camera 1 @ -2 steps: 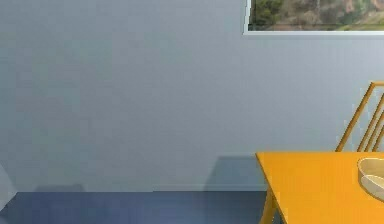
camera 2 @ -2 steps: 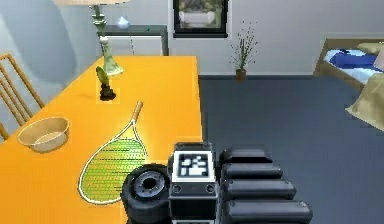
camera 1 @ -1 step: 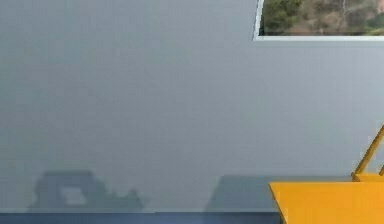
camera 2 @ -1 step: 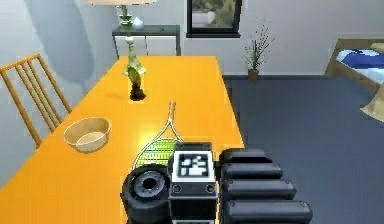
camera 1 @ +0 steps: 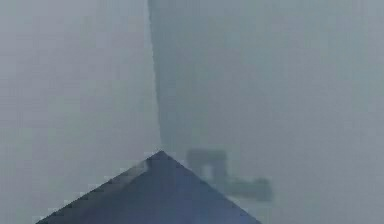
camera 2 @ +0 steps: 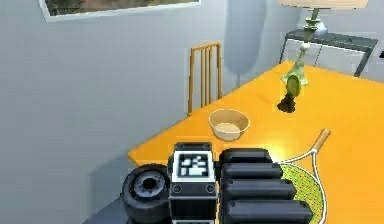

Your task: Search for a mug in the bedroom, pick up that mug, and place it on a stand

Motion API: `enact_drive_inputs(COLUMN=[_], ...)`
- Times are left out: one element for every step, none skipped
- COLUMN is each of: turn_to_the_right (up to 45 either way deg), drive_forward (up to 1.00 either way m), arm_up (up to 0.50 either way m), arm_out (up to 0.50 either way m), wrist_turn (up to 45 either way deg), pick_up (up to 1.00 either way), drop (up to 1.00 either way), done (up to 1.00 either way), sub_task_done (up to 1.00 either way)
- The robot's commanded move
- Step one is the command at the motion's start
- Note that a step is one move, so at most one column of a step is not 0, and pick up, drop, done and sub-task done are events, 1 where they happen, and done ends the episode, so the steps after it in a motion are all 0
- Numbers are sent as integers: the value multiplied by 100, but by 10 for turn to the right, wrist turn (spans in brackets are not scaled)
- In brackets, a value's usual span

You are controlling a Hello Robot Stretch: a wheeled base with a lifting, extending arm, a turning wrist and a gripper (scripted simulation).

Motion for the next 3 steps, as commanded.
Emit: enact_drive_inputs(turn_to_the_right=[-450,-450,-270], drive_forward=[0,0,0], arm_up=[0,0,0], arm_out=[0,0,0], wrist_turn=[0,0,0], pick_up=[0,0,0], drop=[0,0,0], done=[0,0,0], sub_task_done=[0,0,0])
